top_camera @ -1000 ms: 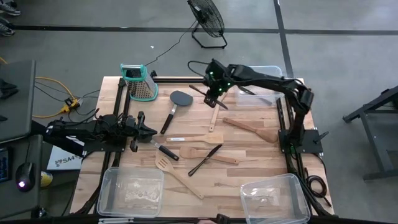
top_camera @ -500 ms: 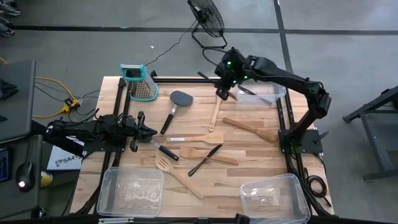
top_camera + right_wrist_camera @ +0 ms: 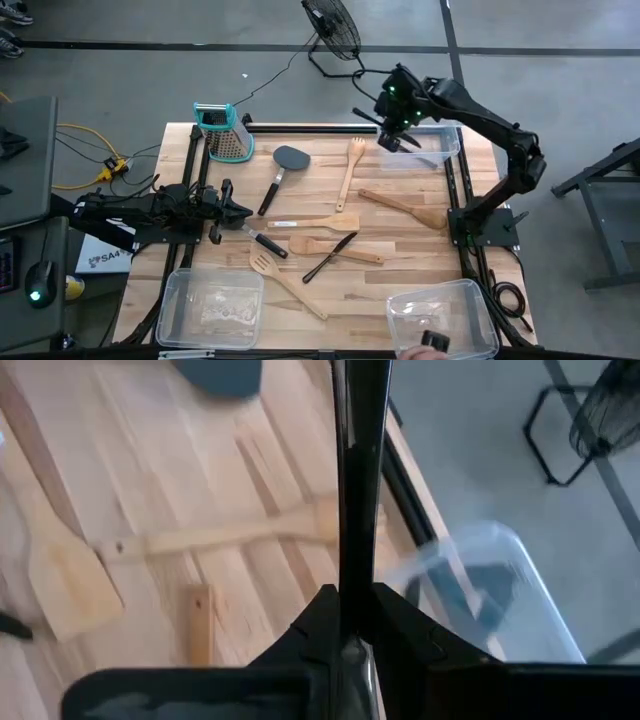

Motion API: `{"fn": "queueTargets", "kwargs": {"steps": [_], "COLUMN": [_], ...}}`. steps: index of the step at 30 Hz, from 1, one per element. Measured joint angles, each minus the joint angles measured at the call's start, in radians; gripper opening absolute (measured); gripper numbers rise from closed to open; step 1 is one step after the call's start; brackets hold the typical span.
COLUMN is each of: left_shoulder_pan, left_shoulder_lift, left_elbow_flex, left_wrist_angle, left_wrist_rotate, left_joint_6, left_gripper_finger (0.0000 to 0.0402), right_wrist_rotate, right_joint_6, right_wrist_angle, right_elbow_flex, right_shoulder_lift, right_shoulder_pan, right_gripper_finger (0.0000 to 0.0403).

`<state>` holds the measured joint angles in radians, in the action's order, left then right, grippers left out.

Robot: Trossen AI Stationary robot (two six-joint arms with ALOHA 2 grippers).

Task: Pick & Place Kitchen Items
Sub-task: Put the top black knife into the top right transparent bin

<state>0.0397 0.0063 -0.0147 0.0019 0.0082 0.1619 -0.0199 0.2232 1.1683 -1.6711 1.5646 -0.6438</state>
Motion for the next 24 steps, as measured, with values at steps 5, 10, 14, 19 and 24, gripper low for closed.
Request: {"fn": "queueTargets", "kwargs": {"steps": [5, 10, 14, 19, 24], "left_shoulder_pan": [0.0, 0.0, 0.0, 0.0, 0.0], "left_shoulder_lift": [0.0, 0.0, 0.0, 0.0, 0.0], "left_elbow_flex": [0.0, 0.0, 0.0, 0.0, 0.0], "left_wrist_angle": [0.0, 0.0, 0.0, 0.0, 0.0], "left_wrist_rotate": [0.0, 0.0, 0.0, 0.0, 0.0], "left_joint_6": [0.0, 0.0, 0.0, 0.0, 0.0], "left_gripper_finger": [0.0006, 0.0006, 0.0006, 0.0006, 0.0006], "right_wrist_rotate": [-0.009, -0.009, -0.031, -0.04, -0.059], "right_joint_6": [0.051, 0.1, 0.163, 0.199, 0.23], "right_wrist_angle": [0.08, 0.143, 0.166, 0.167, 0.138], "right_elbow_flex": [0.0, 0.0, 0.015, 0.057, 0.124], "right_shoulder_lift": [-0.001, -0.001, -0.001, 0.005, 0.014], "right_shoulder_pan": [-0.057, -0.12, -0.174, -0.228, -0.27], "right_gripper_finger": [0.0032, 0.0032, 0.0032, 0.0032, 0.0032]}}
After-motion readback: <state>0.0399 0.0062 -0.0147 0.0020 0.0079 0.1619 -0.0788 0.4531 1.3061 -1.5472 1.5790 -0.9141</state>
